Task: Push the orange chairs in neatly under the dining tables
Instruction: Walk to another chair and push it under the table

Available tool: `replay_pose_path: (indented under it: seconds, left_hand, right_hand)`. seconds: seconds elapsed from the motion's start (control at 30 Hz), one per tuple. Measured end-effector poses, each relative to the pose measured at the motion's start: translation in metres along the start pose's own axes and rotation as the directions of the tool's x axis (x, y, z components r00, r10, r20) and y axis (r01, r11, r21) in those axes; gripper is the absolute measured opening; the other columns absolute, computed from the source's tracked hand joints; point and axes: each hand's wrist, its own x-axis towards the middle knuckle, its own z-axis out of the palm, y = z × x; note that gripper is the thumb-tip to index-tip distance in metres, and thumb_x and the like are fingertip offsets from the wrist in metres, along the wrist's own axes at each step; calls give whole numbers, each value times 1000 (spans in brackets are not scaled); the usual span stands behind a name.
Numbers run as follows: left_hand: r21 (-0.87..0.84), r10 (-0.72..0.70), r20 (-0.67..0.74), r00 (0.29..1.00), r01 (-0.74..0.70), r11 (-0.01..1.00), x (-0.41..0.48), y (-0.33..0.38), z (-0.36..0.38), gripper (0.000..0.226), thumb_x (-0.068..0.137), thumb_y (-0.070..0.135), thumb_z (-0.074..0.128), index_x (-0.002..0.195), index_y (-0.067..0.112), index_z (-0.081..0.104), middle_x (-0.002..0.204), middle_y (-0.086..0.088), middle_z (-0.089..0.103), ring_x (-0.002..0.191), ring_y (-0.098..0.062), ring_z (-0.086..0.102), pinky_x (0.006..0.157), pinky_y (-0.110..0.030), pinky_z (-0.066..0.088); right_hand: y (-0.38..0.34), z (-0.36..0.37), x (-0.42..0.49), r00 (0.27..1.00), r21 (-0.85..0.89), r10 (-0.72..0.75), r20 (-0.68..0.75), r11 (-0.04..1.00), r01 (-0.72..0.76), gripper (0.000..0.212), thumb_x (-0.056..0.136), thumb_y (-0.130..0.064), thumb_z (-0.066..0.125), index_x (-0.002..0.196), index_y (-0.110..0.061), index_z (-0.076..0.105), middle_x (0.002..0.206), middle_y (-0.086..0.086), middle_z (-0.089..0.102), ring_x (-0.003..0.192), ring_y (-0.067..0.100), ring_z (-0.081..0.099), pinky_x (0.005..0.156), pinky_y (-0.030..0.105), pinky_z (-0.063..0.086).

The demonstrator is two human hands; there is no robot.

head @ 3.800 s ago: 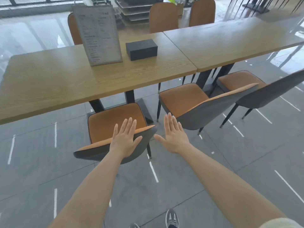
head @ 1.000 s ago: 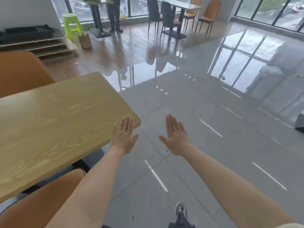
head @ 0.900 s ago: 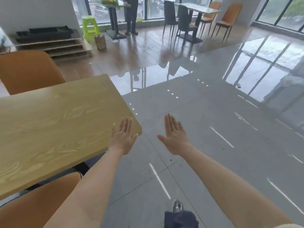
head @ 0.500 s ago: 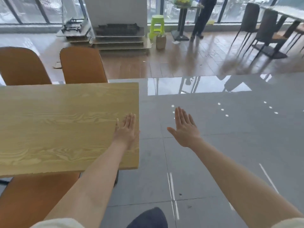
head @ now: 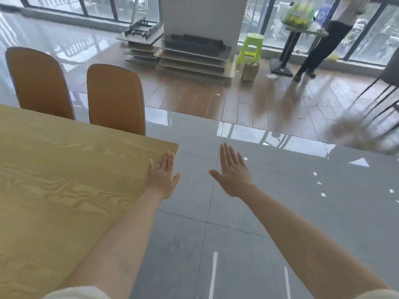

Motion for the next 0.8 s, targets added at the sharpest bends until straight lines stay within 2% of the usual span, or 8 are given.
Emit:
replay_pose_path:
  seconds: [0.17, 0.33, 0.57, 0.8]
  left_hand:
    - [-1, -148, -47, 988, 148, 989, 78, 12, -9, 63, 100, 40, 18, 146, 10, -13, 157, -6, -15, 145, -19, -11, 117, -45, -6]
    - [20, -331, -80, 940, 333, 943, 146, 25, -8, 63, 100, 40, 18, 146, 8, -10, 157, -7, -12, 145, -20, -9, 117, -45, -2]
    - [72, -553, -156, 819, 568, 820, 240, 43, -48, 63, 100, 39, 17, 145, 7, -14, 157, -7, -13, 145, -21, -9, 118, -45, 1]
    - [63, -705, -151, 693, 719, 693, 318, 0, -66, 65, 99, 44, 16, 145, 7, -12, 157, -9, -12, 146, -23, -7, 118, -45, 2]
  right_hand:
    - [47, -14, 97, 993, -25, -114, 12, 993, 114, 74, 98, -51, 18, 144, -8, -22, 155, 4, -24, 143, 17, -19, 117, 33, -12]
    - [80, -30, 196, 960, -23, -281, 14, 959, 281, 74, 98, -50, 17, 144, -7, -22, 155, 6, -24, 143, 18, -20, 116, 33, -12]
    - [102, -82, 338, 855, -87, -518, 26, 851, 519, 73, 98, -50, 15, 144, -7, -22, 154, 6, -25, 143, 19, -21, 116, 34, -13]
    - [74, -93, 470, 760, -89, -645, 81, 755, 650, 73, 98, -51, 14, 143, -8, -23, 154, 6, -26, 142, 19, -22, 117, 35, -12]
